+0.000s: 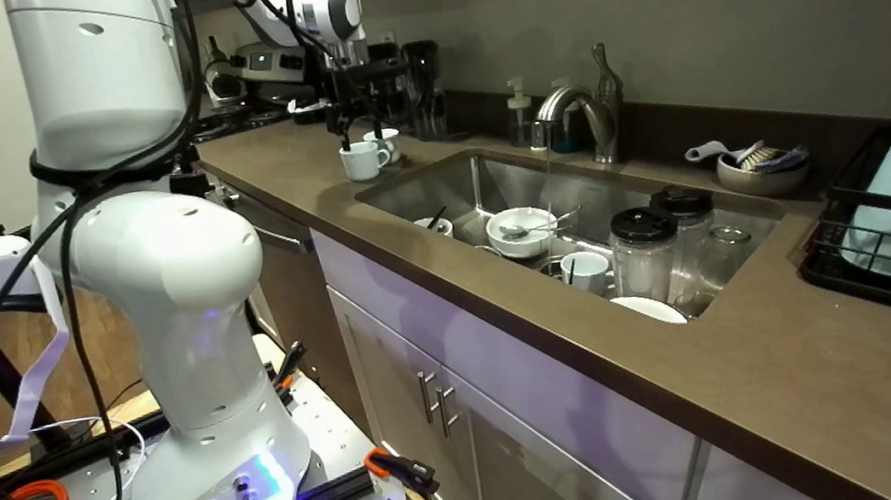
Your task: Pour some water into the cup.
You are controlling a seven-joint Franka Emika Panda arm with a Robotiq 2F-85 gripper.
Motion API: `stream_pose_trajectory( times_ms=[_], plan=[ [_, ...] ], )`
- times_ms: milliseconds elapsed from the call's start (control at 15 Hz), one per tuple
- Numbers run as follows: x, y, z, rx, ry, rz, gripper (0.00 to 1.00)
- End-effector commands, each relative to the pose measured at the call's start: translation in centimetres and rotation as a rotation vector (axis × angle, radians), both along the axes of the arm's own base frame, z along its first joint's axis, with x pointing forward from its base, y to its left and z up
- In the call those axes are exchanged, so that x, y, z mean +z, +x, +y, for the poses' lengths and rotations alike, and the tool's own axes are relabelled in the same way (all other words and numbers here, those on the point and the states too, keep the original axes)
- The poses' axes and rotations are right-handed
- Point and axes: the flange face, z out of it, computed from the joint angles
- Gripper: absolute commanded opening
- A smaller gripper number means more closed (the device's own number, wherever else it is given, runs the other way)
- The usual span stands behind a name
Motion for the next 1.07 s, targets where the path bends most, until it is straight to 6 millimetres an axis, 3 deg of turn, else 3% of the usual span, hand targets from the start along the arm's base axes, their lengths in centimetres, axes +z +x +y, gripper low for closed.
stream_pose_trajectory(
  times_ms=[0,600,1000],
  plan=[
    [1.5,-0.3,-0.2,0.045,-0.069,-0.019,1.0],
    [-0.2,1.9,-2.3,0.078,-0.062,-0.018,1.0],
    [-1.9,2.1,-2.0,0.141,-0.05,-0.006,1.0]
  ],
)
